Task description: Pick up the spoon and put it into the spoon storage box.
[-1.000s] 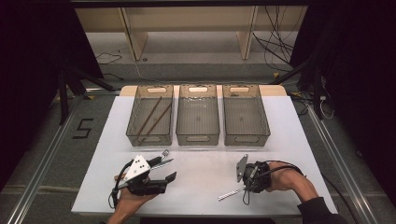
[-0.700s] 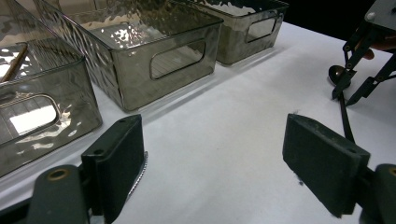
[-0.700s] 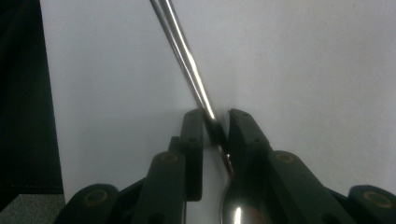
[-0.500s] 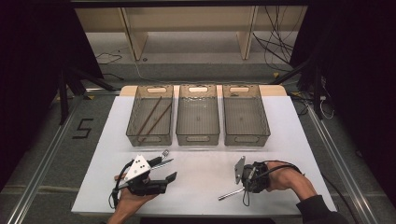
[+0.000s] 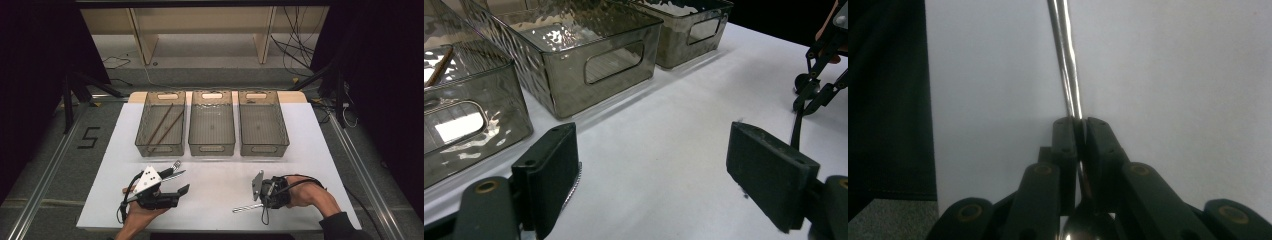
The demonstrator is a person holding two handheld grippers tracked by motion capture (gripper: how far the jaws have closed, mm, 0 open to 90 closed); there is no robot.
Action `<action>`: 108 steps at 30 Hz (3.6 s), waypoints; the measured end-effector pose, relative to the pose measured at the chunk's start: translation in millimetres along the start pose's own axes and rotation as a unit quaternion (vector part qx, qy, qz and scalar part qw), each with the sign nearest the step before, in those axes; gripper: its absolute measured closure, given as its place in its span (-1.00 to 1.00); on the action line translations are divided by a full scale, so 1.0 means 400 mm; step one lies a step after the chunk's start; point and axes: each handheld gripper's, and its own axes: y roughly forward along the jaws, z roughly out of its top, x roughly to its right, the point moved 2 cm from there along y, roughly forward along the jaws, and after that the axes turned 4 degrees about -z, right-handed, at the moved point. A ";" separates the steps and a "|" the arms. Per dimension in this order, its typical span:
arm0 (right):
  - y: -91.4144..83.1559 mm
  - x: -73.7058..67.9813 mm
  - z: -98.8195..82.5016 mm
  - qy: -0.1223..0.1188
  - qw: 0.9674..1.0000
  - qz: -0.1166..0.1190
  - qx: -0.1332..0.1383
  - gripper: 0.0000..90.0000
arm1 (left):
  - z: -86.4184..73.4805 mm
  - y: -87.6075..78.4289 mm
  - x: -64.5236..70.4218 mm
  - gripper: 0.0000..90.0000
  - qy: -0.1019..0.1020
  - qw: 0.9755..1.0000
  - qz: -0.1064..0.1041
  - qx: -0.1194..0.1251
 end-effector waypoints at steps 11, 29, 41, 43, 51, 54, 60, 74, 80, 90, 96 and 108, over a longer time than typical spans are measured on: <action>-0.001 -0.008 0.005 -0.010 1.000 0.003 -0.005 0.90 | 0.000 0.000 -0.001 -0.54 -0.001 1.000 0.000 0.000; -0.024 -0.029 0.014 0.003 1.000 -0.005 0.005 0.98 | 0.001 0.000 0.000 -0.54 -0.001 1.000 0.001 0.001; -0.042 -0.027 0.023 0.008 1.000 -0.010 0.019 1.00 | 0.001 -0.002 -0.002 -0.54 -0.004 1.000 0.003 0.003; -0.053 -0.020 0.026 0.013 0.999 -0.020 0.032 1.00 | 0.001 -0.003 -0.003 -0.54 -0.003 1.000 0.002 0.003; -0.111 0.045 0.046 0.082 0.990 -0.069 0.093 1.00 | 0.002 -0.005 -0.005 -0.54 -0.003 1.000 0.005 0.005; -0.126 0.071 0.052 0.119 0.983 -0.071 0.118 1.00 | 0.001 -0.005 -0.005 -0.54 -0.003 1.000 0.005 0.006; -0.148 0.135 0.060 0.211 0.960 -0.082 0.163 1.00 | 0.001 -0.005 -0.005 -0.54 -0.006 1.000 0.005 0.008; -0.198 0.283 0.106 0.363 0.891 -0.061 0.265 1.00 | 0.000 -0.006 -0.008 -0.54 -0.007 1.000 0.006 0.008; -0.213 0.334 0.141 0.388 0.873 -0.068 0.288 1.00 | 0.000 -0.008 -0.010 -0.54 -0.005 1.000 0.006 0.008; -0.232 0.413 0.187 0.421 0.851 -0.078 0.305 1.00 | -0.001 -0.008 -0.012 -0.54 -0.011 1.000 0.004 0.014; -0.233 0.449 0.216 0.432 0.844 -0.085 0.307 1.00 | -0.001 -0.010 -0.014 -0.55 -0.012 1.000 0.003 0.013; -0.193 0.493 0.244 0.454 0.837 -0.089 0.290 1.00 | -0.001 -0.011 -0.015 -0.55 -0.012 1.000 0.003 0.013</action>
